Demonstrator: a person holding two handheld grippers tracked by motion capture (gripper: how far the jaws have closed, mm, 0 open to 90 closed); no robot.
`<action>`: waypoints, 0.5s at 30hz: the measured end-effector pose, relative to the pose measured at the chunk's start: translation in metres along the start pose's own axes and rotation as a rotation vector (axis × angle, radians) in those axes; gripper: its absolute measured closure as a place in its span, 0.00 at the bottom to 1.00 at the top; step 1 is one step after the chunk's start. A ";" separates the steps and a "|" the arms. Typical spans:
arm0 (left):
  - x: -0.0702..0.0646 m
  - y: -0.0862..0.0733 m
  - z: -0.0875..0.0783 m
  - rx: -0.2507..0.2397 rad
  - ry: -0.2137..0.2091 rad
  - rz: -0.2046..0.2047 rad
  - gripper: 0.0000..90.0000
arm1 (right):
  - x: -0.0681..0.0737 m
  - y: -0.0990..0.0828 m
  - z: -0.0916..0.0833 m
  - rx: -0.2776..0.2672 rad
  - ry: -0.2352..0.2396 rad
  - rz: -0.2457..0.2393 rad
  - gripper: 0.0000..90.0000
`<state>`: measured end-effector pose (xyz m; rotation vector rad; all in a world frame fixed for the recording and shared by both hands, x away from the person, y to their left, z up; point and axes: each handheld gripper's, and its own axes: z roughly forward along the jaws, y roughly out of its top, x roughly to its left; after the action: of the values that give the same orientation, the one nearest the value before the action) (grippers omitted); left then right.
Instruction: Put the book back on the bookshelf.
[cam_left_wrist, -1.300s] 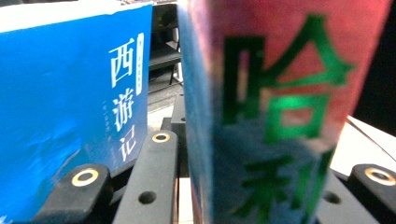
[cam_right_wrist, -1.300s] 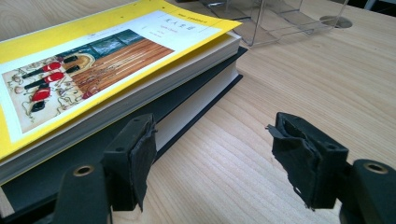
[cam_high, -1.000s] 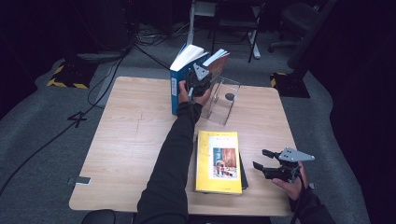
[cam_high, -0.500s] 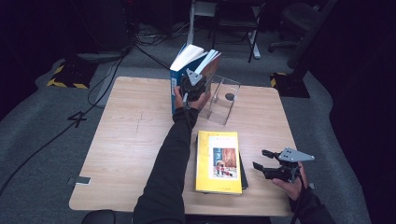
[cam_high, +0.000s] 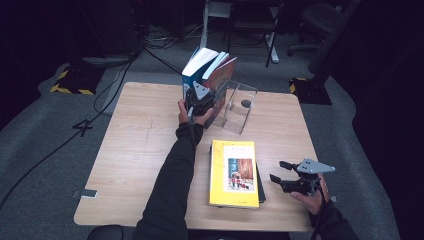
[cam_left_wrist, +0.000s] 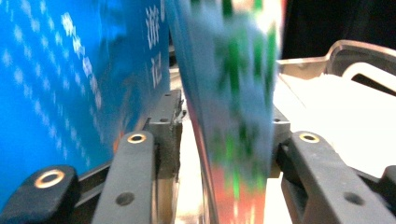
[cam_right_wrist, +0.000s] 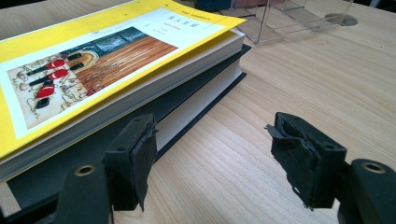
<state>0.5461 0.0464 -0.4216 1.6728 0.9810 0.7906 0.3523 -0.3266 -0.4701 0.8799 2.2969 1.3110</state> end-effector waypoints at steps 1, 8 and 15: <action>0.000 -0.003 -0.002 0.010 0.001 0.010 0.63 | 0.000 0.000 0.000 0.001 0.000 0.000 0.35; 0.003 -0.020 -0.013 0.025 -0.024 -0.013 0.59 | 0.001 -0.001 0.002 0.012 0.005 -0.002 0.35; 0.005 -0.042 -0.015 0.083 -0.059 -0.024 0.57 | 0.002 -0.002 0.004 0.028 0.009 -0.009 0.35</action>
<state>0.5259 0.0639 -0.4570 1.7423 1.0027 0.6895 0.3521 -0.3232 -0.4740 0.8733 2.3294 1.2845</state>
